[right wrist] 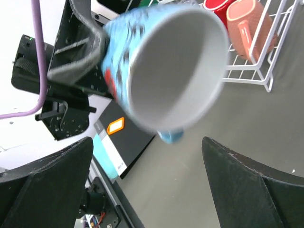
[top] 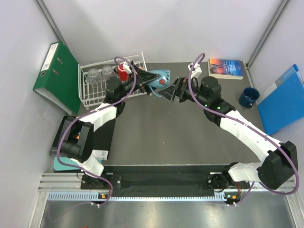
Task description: Unload the cups from the dish rack
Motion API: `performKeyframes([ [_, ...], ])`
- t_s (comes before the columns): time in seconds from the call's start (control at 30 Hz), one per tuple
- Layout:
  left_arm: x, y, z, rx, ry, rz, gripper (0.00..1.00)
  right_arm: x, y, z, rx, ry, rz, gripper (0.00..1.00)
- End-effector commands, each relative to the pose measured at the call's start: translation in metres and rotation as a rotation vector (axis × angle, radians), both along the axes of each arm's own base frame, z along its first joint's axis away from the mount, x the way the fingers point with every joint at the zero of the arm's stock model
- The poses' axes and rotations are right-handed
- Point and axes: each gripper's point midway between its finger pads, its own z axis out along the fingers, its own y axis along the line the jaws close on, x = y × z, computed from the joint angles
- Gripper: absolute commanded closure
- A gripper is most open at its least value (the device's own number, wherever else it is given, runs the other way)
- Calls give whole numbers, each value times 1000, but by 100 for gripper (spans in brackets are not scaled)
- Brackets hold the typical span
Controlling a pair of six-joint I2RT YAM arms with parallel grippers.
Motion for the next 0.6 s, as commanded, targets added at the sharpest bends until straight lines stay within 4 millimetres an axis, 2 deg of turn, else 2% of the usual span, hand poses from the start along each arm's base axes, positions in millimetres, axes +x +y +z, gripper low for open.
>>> performKeyframes([
  [0.0, -34, -14, 44, -72, -168, -68, 100, -2, 12, 57, 90, -140, 34, 4],
  [0.13, -37, -19, 41, -55, -172, -72, 100, -2, 9, 64, 80, -160, 16, 4],
  [0.43, -20, -14, 33, 23, -164, 16, 100, -9, -10, 70, 19, -206, -38, 4],
  [0.57, -21, -17, 35, 4, -163, -6, 100, -9, -15, 76, 3, -237, -59, 3],
])
